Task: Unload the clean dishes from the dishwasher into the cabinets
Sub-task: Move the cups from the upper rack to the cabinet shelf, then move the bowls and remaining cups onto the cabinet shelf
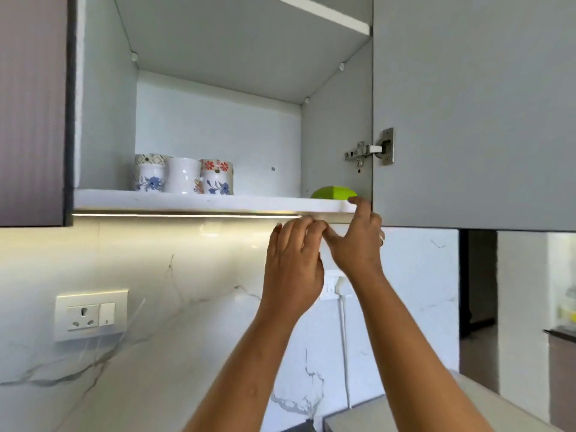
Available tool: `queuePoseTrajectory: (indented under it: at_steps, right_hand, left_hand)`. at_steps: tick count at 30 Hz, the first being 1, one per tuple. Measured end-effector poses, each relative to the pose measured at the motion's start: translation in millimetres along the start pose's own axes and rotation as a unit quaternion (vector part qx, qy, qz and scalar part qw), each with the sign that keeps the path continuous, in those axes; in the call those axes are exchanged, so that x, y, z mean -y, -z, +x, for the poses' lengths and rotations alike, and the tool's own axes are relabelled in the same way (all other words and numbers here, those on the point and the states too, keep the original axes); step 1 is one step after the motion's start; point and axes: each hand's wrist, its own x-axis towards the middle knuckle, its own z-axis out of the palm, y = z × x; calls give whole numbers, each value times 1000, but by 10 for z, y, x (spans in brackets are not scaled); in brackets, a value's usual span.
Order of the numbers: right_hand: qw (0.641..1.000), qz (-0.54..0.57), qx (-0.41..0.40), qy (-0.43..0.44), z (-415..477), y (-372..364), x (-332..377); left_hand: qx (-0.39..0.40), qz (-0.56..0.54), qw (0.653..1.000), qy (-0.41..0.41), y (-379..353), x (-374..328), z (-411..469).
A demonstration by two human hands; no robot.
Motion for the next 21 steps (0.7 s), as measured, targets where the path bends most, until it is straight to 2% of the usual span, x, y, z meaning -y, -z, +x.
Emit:
queuePoseTrajectory:
  at_steps: [5,7,11,15,21]
  right_hand:
    - [996,-3,63,-55,-803,236,-642]
    - [990,-24,96,-100,-1153,424,-930]
    - [959,-80,185,-201,-1792,959,-1521]
    - [927,-99,236,-273,-2322,1672,-2113]
    - [879,-153,287,-348,-3191,2990,-2927]
  left_hand:
    - [45,-132,983,119,-273,-473,-901]
    - [86,-193,963,166,-345,-822,-1319]
    - [220,-261,906,249,-304,-1607,-2162]
    - [322,-266,869,265,-161,-2346,-2814]
    - [353,-288,846,278,38,-3654,-3309]
